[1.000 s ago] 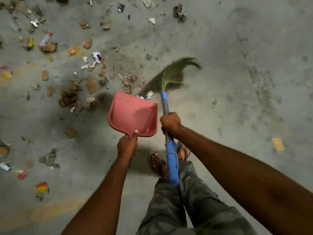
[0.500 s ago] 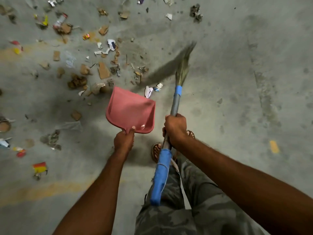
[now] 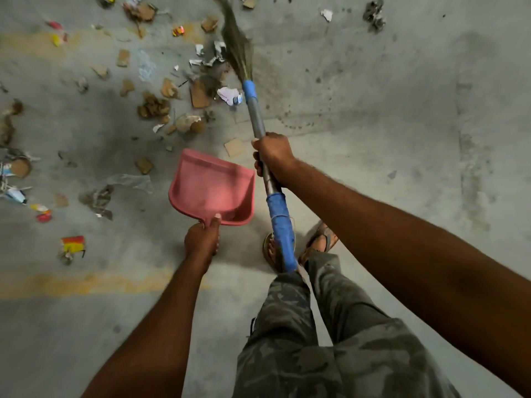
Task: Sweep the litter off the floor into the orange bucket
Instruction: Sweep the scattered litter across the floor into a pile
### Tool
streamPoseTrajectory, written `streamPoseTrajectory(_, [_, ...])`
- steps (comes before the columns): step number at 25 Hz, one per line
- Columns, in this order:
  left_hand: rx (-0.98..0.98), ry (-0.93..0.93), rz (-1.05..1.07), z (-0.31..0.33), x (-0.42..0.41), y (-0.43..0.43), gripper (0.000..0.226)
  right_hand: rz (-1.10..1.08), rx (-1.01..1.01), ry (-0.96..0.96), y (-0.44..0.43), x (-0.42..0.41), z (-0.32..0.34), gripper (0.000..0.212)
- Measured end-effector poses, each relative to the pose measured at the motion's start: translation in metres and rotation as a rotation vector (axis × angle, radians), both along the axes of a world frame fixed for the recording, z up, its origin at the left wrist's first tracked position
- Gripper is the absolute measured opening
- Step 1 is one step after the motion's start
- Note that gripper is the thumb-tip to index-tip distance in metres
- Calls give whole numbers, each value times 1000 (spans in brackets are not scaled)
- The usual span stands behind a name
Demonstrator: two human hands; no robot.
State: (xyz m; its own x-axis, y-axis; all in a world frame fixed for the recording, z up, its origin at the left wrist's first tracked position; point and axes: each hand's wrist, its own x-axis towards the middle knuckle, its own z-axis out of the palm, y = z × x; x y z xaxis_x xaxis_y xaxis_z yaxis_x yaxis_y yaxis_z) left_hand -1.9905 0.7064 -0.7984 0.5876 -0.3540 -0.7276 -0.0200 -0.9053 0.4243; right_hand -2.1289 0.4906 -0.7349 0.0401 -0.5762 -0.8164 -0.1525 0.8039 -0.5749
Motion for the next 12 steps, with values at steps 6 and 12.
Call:
streamPoseTrajectory(6, [-8, 103, 118, 17, -10, 11, 45, -226, 151, 138, 82, -4, 10, 20])
streamPoseTrajectory(12, [-4, 108, 189, 15, -2, 53, 44, -5, 240, 98, 92, 39, -14, 16])
